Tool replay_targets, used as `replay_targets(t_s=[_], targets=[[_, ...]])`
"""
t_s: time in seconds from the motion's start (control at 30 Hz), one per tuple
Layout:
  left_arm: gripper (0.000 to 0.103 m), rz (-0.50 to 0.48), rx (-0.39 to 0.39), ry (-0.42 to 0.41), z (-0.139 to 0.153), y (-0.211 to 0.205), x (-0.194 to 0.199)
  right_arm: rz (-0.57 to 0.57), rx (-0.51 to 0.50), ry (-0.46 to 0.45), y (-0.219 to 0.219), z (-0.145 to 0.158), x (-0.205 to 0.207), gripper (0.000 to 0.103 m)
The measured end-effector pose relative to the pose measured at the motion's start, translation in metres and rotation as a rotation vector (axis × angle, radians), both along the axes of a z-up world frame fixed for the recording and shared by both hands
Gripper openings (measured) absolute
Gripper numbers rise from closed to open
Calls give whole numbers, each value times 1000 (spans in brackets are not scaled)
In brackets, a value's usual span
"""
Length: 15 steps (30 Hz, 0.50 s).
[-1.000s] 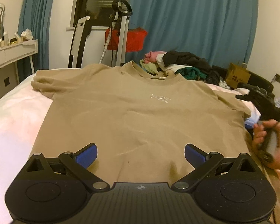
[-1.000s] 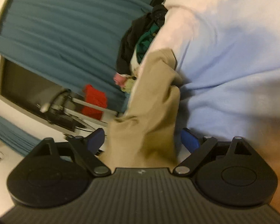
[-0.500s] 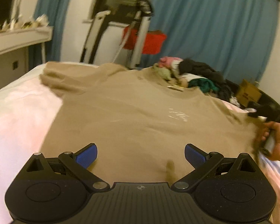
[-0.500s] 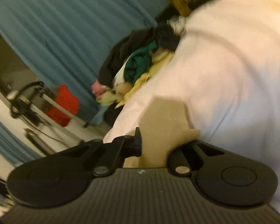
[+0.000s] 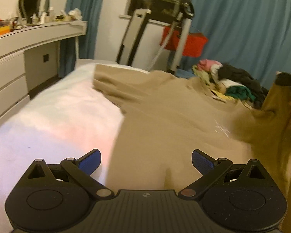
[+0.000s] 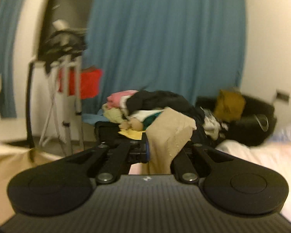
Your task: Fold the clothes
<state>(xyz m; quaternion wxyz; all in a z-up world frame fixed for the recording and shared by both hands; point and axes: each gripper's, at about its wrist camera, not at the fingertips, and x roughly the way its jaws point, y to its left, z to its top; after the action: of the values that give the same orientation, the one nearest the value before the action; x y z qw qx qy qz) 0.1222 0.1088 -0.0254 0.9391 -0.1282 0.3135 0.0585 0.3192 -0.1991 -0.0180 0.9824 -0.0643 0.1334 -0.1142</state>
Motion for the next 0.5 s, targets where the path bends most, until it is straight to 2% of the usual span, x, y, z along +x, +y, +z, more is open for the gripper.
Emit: replay_targets(t_s=[0.13,0.23,0.33,0.4,0.43,0.47,0.5], targets=[[102,49,-26,-12,-6,18,4,87,-121,100,85,-38,25,6],[101,47,-2,19,-24,21,13,163,-223,184,138,-79,42,6],[101,36,-7,39,-37,25,20,209,-258,243,165,-99,55,8],[101,46,-43,33,-40,30,24,265,-218,273,169,-101,63,14],[101,52,-62,29,-41,32,25,312,-174,295,167,-99,67,39],[101,52,-80,27,-41,33,28,334,-145,288,166,-93,62,75],[101,48,-87,27,-42,32,29,346,-122,269,165,-84,56,90]])
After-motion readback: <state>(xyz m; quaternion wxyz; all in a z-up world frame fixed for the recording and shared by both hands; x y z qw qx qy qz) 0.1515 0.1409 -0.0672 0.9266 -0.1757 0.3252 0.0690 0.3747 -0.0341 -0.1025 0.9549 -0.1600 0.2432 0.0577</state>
